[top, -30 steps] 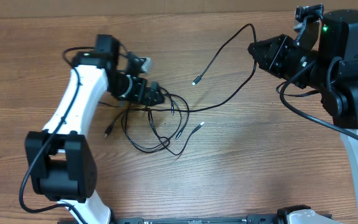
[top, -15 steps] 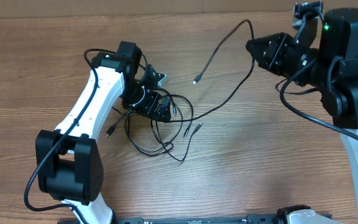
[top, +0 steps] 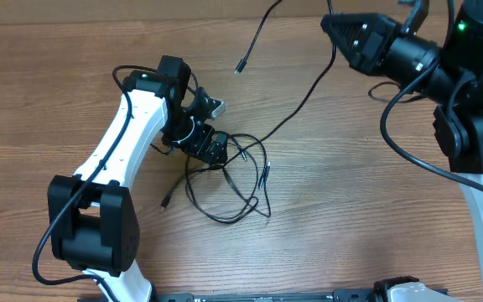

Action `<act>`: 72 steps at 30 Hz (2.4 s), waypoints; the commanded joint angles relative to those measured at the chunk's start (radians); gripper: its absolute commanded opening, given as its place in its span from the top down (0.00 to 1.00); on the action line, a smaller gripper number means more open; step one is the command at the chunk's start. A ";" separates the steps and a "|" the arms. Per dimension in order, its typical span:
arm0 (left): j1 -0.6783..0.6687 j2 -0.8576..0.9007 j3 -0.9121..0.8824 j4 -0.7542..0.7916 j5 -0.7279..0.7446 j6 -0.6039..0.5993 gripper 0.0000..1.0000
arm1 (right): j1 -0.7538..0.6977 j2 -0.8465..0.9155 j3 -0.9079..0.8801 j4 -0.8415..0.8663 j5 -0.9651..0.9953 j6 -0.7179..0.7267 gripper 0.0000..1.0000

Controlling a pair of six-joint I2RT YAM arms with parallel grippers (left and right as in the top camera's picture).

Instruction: Untangle cables

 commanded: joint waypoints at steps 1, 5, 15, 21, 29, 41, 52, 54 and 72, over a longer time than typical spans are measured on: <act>0.000 0.020 0.002 0.007 0.054 0.019 0.00 | -0.008 -0.002 0.028 0.077 -0.018 0.070 0.96; 0.000 0.020 0.002 0.035 0.130 0.019 0.01 | -0.008 -0.002 0.028 0.208 -0.042 0.167 0.96; -0.001 0.021 0.002 0.060 0.163 0.016 0.00 | -0.008 -0.002 0.028 0.502 -0.095 0.329 0.96; -0.001 0.021 0.002 0.061 0.163 0.015 0.01 | -0.008 -0.002 0.028 0.639 -0.093 0.357 0.96; -0.008 0.021 0.002 0.057 0.163 0.015 0.00 | -0.008 -0.001 0.028 0.547 0.240 0.075 0.96; -0.008 0.021 0.001 0.054 0.163 0.015 0.00 | -0.035 0.059 0.028 0.347 1.487 -0.550 0.96; -0.013 0.021 0.001 0.074 0.163 0.015 0.00 | -0.307 0.124 0.028 0.318 1.820 -0.669 0.84; -0.013 0.021 0.001 0.090 0.163 0.002 0.00 | -0.317 0.124 0.028 0.267 1.768 -0.669 0.62; -0.019 0.021 0.001 0.142 0.146 -0.056 0.01 | -0.316 0.129 0.027 -0.341 0.827 -0.369 0.05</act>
